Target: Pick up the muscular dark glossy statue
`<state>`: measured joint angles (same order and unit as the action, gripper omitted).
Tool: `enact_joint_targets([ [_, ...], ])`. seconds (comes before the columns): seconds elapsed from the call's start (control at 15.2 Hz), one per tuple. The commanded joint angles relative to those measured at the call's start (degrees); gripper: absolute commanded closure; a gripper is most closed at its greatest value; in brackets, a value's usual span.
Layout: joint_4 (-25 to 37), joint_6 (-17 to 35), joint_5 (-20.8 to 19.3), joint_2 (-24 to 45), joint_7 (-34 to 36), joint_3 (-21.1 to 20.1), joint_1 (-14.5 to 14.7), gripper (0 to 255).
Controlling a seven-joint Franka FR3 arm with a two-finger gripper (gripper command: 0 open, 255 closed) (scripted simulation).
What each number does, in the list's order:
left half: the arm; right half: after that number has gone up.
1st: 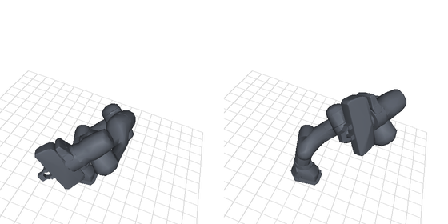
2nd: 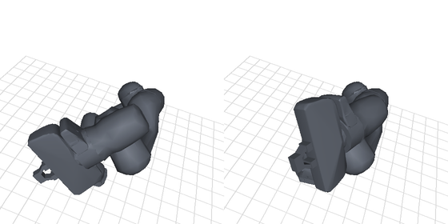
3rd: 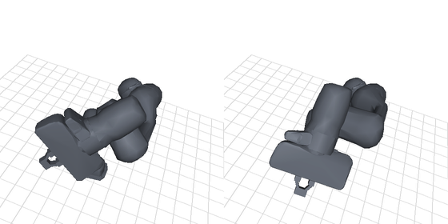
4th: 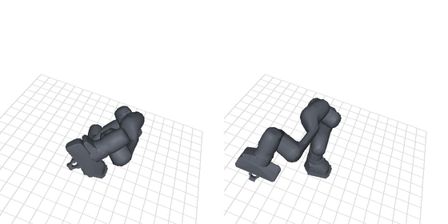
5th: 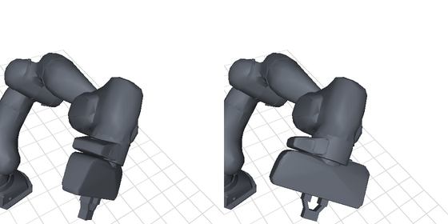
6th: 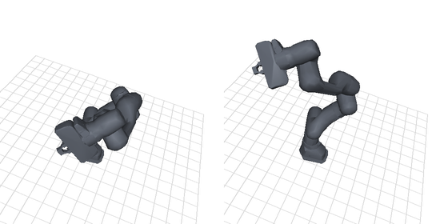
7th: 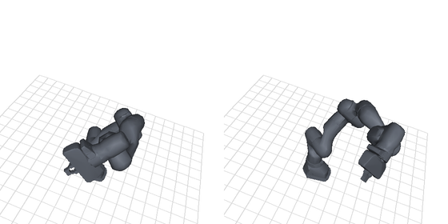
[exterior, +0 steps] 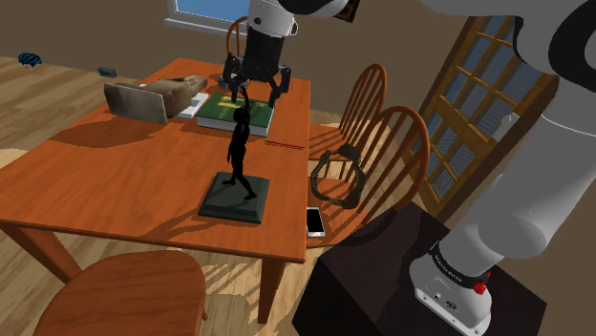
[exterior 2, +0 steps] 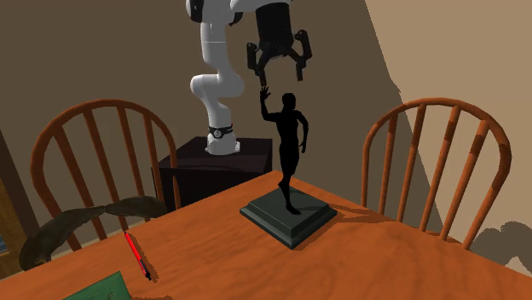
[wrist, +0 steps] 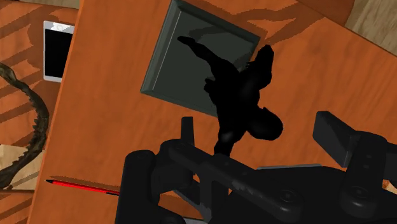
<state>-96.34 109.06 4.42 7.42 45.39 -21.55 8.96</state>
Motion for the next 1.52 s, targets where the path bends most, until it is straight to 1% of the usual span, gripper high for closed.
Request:
enact_joint_targets([
  [0.0, 5.3, -0.3, -2.2, 4.6, 2.5, -0.4, 1.3, 0],
  [0.07, 6.0, -0.4, -2.5, 5.2, 2.8, -0.4, 1.6, 0],
  [0.53, 0.7, 5.3, -2.5, 5.6, 2.4, -0.3, 1.5, 0],
  [0.66, 0.7, 5.3, -2.5, 5.6, 2.4, -0.3, 1.5, 0],
  [0.73, 0.9, 5.2, -2.5, 5.7, 2.4, -0.3, 1.6, 255],
  [1.32, 0.7, 5.3, -2.5, 5.6, 2.4, -0.3, 1.5, 255],
  [1.45, 2.0, 3.8, -2.5, 5.4, 2.5, -0.3, 1.5, 255],
])
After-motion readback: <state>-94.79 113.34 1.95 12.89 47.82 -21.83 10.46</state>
